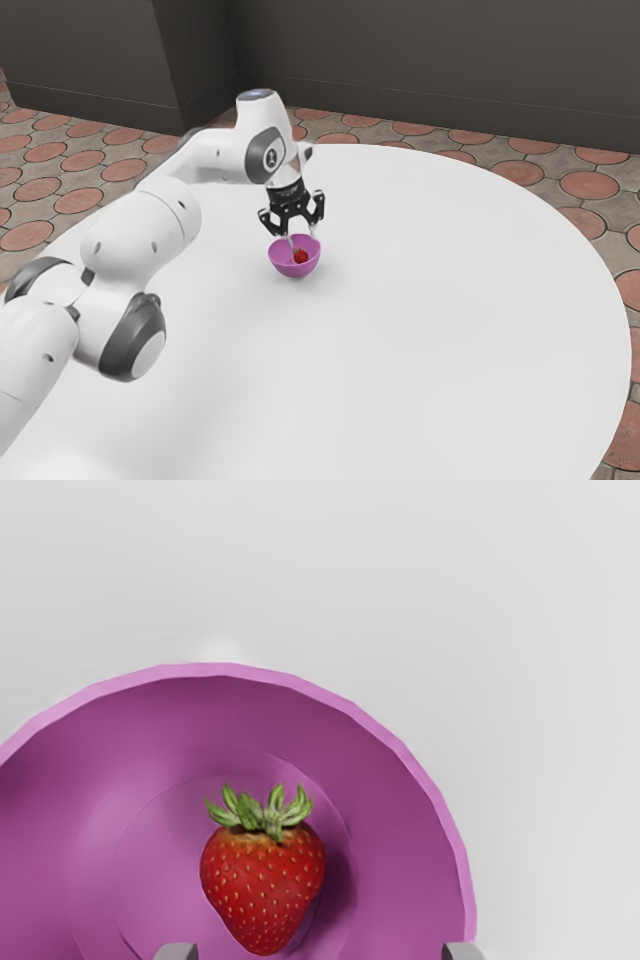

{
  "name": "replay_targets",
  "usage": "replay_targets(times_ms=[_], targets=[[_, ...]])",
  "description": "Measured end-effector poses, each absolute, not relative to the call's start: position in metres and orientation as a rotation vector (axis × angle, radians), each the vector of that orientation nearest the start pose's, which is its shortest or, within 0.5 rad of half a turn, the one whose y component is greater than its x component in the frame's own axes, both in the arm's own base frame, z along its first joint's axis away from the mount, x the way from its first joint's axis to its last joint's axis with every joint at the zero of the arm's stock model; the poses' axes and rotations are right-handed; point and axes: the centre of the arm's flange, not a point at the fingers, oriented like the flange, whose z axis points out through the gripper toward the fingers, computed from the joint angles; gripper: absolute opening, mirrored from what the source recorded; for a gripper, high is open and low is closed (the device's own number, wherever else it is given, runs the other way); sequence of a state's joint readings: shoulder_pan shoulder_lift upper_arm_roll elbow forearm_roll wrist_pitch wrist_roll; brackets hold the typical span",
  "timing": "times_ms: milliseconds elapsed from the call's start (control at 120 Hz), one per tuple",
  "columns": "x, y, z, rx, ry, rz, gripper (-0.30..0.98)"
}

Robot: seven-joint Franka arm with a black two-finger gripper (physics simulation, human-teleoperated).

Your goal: Take strawberry from the bowl

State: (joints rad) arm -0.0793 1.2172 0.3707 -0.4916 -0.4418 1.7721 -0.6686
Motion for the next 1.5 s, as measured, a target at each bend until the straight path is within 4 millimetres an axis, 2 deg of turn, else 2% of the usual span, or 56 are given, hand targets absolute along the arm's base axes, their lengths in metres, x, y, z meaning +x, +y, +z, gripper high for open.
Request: replay_targets(times_ms=[125,400,583,833,1100,1167,1217,1267,1333,1367,1383,1458,1500], targets=[[0.814,0.023,0.298,-3.004,-1.263,-0.093,0.24],[0.813,0.025,0.272,-3.000,-1.282,-0.057,0.25],[0.813,0.027,0.264,-2.997,-1.293,-0.051,0.24],[0.813,0.030,0.261,-2.993,-1.302,-0.052,0.12],[0.813,0.035,0.254,-2.981,-1.314,-0.041,0.07],[0.813,0.036,0.260,-2.979,-1.319,-0.045,0.05],[0.813,0.039,0.272,-2.979,-1.324,-0.056,0.03],[0.812,0.042,0.294,-2.980,-1.333,-0.074,0.02],[0.807,0.049,0.333,-2.980,-1.368,-0.082,0.00],[0.805,0.036,0.349,-2.992,-1.353,-0.082,0.00],[0.804,0.023,0.355,-3.002,-1.328,-0.083,0.00],[0.799,-0.066,0.367,-3.064,-1.158,-0.073,-0.01],[0.793,-0.108,0.369,-3.090,-1.075,-0.064,-0.01]])
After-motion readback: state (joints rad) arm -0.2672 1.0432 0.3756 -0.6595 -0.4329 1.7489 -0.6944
